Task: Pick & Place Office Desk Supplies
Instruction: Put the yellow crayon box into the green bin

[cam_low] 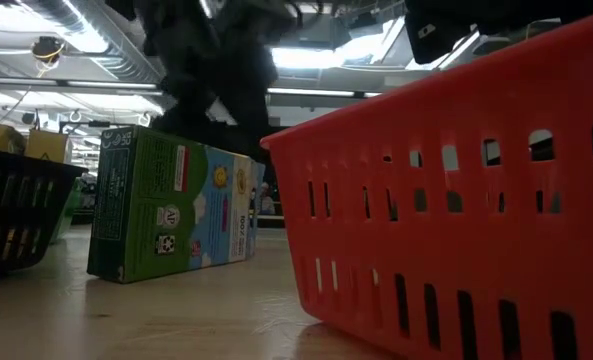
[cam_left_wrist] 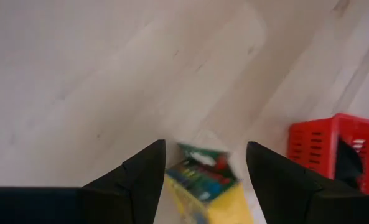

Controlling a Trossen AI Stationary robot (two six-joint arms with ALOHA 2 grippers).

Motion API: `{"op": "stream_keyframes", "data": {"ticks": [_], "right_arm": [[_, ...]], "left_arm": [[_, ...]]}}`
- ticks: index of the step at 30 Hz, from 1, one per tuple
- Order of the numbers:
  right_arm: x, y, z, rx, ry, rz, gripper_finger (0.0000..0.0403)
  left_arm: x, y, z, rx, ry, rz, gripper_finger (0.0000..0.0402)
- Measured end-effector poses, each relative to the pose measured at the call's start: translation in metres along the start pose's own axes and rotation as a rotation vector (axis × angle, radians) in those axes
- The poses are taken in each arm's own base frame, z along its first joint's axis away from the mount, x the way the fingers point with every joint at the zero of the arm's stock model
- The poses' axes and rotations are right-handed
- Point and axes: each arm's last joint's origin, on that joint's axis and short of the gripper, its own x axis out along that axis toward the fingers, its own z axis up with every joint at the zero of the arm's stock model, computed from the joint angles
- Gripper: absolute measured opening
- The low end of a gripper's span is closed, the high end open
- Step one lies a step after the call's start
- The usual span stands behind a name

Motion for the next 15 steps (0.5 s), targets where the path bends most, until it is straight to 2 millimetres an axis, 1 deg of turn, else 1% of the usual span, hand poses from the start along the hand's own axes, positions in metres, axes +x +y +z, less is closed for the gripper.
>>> {"op": "stream_keyframes", "data": {"ticks": [2,4,6,8,12,15], "right_arm": [[0.0,0.0,0.0,0.0,0.0,0.0,0.0045],[0.0,0.0,0.0,0.0,0.0,0.0,0.0045],[0.0,0.0,0.0,0.0,0.0,0.0,0.0045],[0.0,0.0,0.0,-0.004,0.0,0.0,0.0045],[0.0,0.0,-0.001,-0.008,0.012,0.001,0.0045],[0.0,0.0,-0.004,-0.007,0.038,0.002,0.0045]], "left_arm": [[0.01,0.004,0.0,-0.017,0.077,0.007,0.0221],[0.019,0.002,0.003,-0.006,0.146,0.028,0.0221],[0.026,-0.002,0.009,0.034,0.21,0.071,0.0219],[0.031,-0.011,0.019,0.088,0.221,0.101,0.0217],[0.03,-0.029,0.043,0.159,0.215,0.094,0.0216],[0.028,-0.033,0.051,0.155,0.254,0.114,0.0216]]}}
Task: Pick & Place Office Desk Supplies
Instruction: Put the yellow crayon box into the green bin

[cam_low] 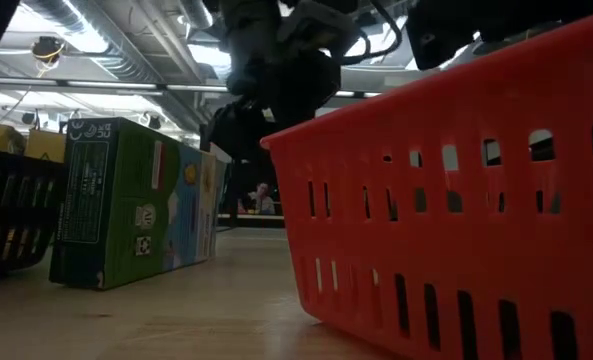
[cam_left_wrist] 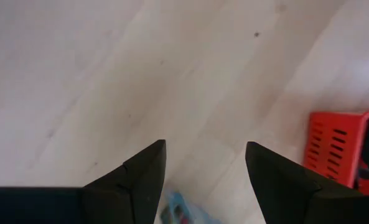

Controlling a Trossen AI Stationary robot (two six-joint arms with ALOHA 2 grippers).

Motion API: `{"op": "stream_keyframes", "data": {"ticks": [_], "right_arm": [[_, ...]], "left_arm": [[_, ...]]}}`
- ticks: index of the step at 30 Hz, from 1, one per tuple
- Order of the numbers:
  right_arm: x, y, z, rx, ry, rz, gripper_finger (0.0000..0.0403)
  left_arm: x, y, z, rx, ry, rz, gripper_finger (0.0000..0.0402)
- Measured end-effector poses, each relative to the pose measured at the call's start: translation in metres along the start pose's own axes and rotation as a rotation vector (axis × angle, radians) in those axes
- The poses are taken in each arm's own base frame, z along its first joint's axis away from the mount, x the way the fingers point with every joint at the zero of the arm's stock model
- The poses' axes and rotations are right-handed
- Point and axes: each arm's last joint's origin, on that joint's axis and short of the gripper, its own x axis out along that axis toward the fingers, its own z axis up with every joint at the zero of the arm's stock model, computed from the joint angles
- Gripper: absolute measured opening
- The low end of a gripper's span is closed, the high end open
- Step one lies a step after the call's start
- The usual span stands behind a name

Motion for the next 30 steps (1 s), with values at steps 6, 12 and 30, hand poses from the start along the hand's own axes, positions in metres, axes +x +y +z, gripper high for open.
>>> {"op": "stream_keyframes", "data": {"ticks": [6,12,30], "right_arm": [[0.0,0.0,-0.003,0.0,0.034,0.001,0.0045],[0.0,0.0,-0.004,-0.007,0.038,0.001,0.0045],[0.0,0.0,-0.006,-0.008,0.06,0.011,0.0045]], "left_arm": [[-0.012,0.011,-0.003,-0.054,0.064,0.148,0.0217],[-0.012,0.01,-0.001,-0.095,0.078,0.107,0.0217],[0.021,0.007,-0.017,-0.181,0.278,0.115,0.0217]]}}
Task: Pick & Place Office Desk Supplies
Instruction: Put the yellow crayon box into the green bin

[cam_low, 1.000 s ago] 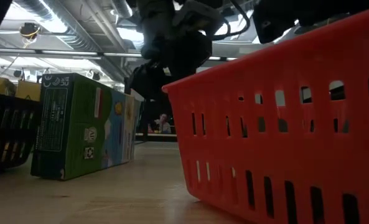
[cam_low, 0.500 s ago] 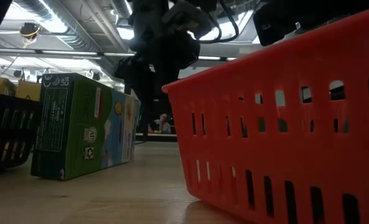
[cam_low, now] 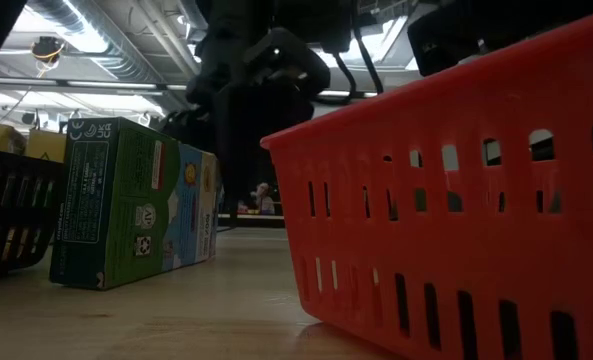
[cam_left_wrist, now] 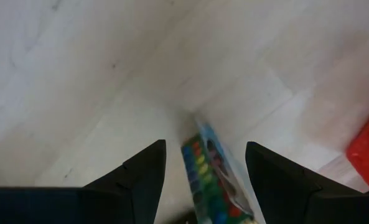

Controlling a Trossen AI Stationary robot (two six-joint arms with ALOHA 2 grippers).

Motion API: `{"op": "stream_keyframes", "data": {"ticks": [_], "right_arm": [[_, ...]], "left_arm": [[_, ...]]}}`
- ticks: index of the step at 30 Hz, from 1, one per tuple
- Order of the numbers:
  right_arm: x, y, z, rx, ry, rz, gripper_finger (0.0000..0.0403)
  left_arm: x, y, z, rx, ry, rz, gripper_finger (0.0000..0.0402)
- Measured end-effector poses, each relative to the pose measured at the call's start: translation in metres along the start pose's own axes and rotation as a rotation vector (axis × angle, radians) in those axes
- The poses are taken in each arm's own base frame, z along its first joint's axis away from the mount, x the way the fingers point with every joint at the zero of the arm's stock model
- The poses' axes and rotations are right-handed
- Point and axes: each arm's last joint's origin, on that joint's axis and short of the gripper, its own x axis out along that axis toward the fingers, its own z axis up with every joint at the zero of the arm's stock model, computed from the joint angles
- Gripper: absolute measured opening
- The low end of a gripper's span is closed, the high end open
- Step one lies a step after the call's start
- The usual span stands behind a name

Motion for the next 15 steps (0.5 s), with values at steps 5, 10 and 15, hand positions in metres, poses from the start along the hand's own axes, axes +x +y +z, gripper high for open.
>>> {"op": "stream_keyframes", "data": {"ticks": [5,10,15], "right_arm": [[0.0,0.0,-0.001,0.0,0.007,0.0,0.0045],[0.0,0.0,-0.001,0.001,0.008,0.0,0.0045],[0.0,0.0,-0.001,0.001,0.007,0.0,0.0045]], "left_arm": [[0.002,-0.005,-0.007,0.009,0.014,-0.006,0.0215],[0.004,-0.009,-0.014,0.03,0.017,0.003,0.0197],[0.004,-0.009,-0.014,0.049,0.001,0.014,0.016]]}}
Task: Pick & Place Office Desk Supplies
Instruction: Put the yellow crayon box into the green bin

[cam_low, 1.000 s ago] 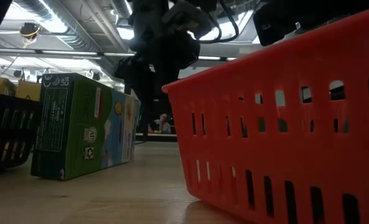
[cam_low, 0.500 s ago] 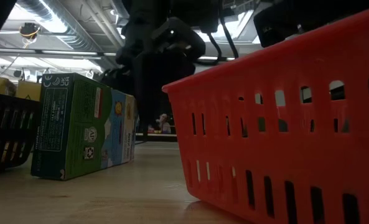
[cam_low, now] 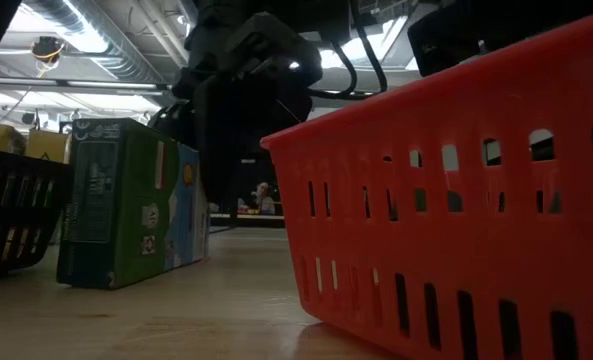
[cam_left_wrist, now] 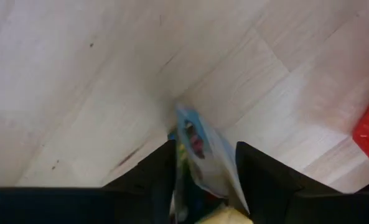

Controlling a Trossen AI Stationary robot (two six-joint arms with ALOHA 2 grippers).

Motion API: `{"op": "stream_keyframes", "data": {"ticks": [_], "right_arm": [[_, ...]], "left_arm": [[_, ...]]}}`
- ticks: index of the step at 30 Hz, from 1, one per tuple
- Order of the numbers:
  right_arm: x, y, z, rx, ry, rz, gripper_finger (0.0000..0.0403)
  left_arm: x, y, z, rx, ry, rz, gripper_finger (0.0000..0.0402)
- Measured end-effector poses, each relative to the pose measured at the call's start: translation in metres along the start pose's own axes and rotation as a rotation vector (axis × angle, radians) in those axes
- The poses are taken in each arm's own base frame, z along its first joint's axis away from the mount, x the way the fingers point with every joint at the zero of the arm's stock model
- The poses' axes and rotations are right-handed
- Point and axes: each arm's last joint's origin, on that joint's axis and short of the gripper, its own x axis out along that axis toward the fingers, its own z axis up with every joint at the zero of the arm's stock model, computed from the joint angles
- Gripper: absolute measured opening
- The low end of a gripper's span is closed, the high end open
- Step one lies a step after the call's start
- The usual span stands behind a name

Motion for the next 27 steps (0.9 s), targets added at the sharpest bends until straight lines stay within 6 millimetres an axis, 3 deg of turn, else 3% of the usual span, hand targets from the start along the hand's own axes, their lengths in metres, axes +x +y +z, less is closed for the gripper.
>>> {"op": "stream_keyframes", "data": {"ticks": [6,21,27], "right_arm": [[0.0,0.0,0.0,0.01,0.0,0.0,0.0045],[0.0,0.0,0.0,0.009,0.0,0.0,0.0045],[0.0,0.0,0.0,0.009,0.0,0.0,0.0045]], "left_arm": [[-0.0009,-0.0009,0.0055,0.016,-0.041,-0.021,0.0117],[-0.0013,-0.0006,0.0072,0.036,-0.052,-0.024,0.0104],[-0.0006,-0.0013,0.0056,0.106,-0.08,0.006,0.0049]]}}
